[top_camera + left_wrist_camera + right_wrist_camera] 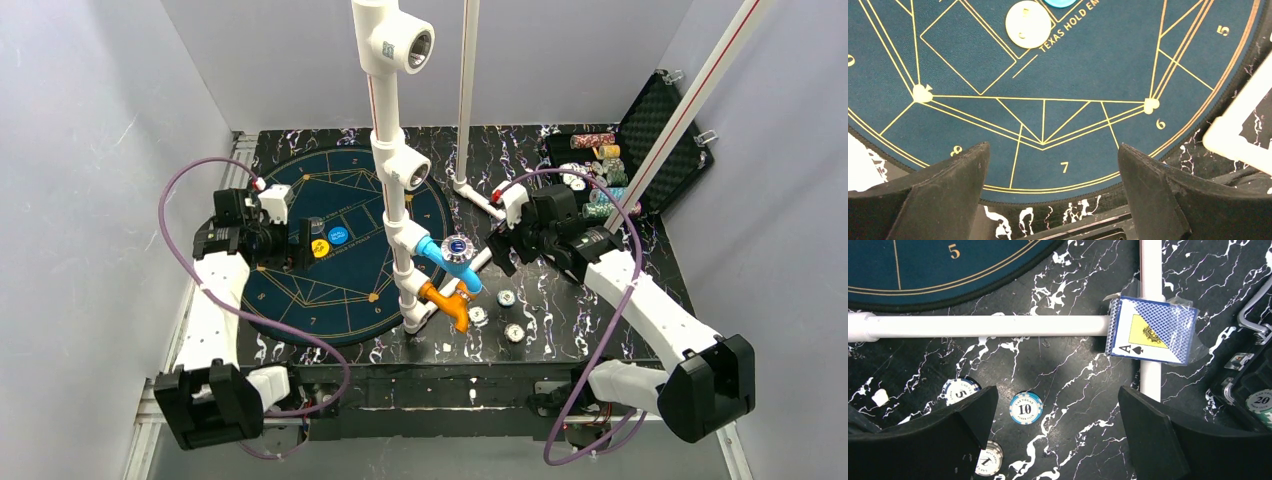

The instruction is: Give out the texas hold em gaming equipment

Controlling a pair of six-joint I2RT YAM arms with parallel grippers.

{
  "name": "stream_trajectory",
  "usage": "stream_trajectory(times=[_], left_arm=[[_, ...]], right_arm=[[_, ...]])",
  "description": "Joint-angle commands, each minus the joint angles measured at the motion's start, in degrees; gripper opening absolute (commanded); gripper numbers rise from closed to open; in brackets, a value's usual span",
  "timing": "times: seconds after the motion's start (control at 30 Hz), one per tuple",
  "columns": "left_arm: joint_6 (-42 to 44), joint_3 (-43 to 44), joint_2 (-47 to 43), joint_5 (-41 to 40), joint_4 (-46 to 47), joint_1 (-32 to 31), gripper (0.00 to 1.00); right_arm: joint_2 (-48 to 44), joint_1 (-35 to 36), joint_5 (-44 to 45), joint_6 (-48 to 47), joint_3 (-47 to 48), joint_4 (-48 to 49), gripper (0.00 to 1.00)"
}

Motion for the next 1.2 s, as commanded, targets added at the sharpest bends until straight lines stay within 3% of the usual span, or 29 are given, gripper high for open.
stream_trajectory(times=[0.0, 0.2, 0.37, 0.57, 0.63, 0.8, 1.17], left_arm=[[-0.95, 3.79, 4.99, -2.88, 2.58, 0.25, 0.99], [-4.06, 10.36, 13.08, -8.43, 6.74, 0.21, 0.99], [-4.68, 15.59, 20.98, -5.69, 7.13, -0.02, 0.99], [-7.22, 22.69, 31.09, -7.83, 6.70, -2.02, 0.99], [-8.65, 23.92, 33.76, -8.32, 6.68, -2.82, 0.93], [-8.89, 24.87, 38.79, -14.90, 8.89, -5.90, 0.88], [-9.15, 26.73, 46.91, -17.28, 10.81, -7.90, 0.70]], right_arm=[[0.64, 0.16, -0.20, 0.71, -1.68, 4.35, 1.00], [1.71, 0.15, -2.72, 0.67, -1.05, 4.35, 1.00], [5.07, 0.15, -0.51, 1.44, 0.88, 3.45, 1.00], [5.79, 0.15, 0.12, -0.61, 1.73, 3.30, 1.00], [5.59, 0.15, -0.39, -1.71, 1.68, 2.84, 1.00], [5.11, -0.05, -1.24, -3.16, 1.32, 1.99, 1.00], [5.28, -1.92, -4.49, -3.67, 1.30, 1.13, 1.00]])
